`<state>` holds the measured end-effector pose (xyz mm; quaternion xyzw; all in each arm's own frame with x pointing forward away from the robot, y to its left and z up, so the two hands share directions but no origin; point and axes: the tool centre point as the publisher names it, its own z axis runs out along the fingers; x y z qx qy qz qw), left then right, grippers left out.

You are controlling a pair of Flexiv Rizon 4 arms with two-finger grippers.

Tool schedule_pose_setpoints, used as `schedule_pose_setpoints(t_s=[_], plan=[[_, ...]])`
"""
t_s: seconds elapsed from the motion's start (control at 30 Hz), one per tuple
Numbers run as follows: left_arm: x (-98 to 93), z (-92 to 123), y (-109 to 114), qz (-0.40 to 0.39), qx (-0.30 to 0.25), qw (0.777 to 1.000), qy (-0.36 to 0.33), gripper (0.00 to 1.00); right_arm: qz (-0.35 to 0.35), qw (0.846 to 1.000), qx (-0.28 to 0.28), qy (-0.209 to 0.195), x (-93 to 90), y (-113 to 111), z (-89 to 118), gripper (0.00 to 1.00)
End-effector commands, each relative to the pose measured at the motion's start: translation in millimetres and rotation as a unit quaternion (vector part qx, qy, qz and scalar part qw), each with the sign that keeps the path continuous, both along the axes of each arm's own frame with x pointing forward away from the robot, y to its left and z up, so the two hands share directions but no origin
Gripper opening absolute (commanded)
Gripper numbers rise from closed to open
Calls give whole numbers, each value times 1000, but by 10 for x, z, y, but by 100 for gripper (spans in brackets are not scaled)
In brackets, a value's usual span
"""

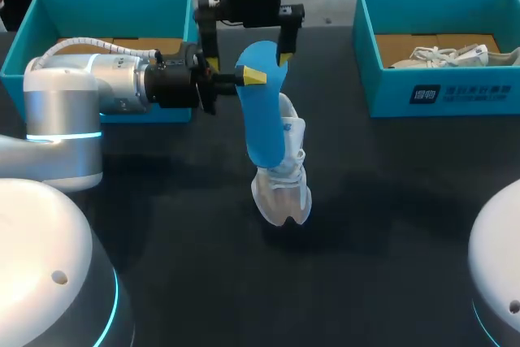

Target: Take the shoe out of the shoebox, open the shoe tongue, remove and reinsert the insole, then place the shoe into the shoebox

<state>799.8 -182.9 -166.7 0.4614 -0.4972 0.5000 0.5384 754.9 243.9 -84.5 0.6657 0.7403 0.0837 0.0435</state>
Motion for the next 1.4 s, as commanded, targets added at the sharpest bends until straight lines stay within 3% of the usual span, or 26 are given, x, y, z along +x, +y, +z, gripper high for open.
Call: schedule_pose_setpoints(t_s=[0.03, 0.23, 0.63, 0.87, 1.13, 1.4], plan=[[0, 1, 5, -1, 1, 1000, 0, 0, 8, 1000, 29, -6, -45, -219, 10, 100], [0, 1, 5, -1, 1, 1000, 0, 0, 24, 999, 38, 1, -62, -409, 11, 100], [0, 1, 5, -1, 1, 1000, 0, 0, 47, 991, 128, -6, -32, -765, -40, 100], [0, 1, 5, -1, 1, 1000, 0, 0, 70, 976, 206, -16, -25, -981, -118, 100], [0, 1, 5, -1, 1, 1000, 0, 0, 80, 964, 252, -15, -22, -1133, -192, 100], [0, 1, 5, -1, 1, 1000, 0, 0, 102, 936, 337, -15, 27, -1204, -279, 100]])
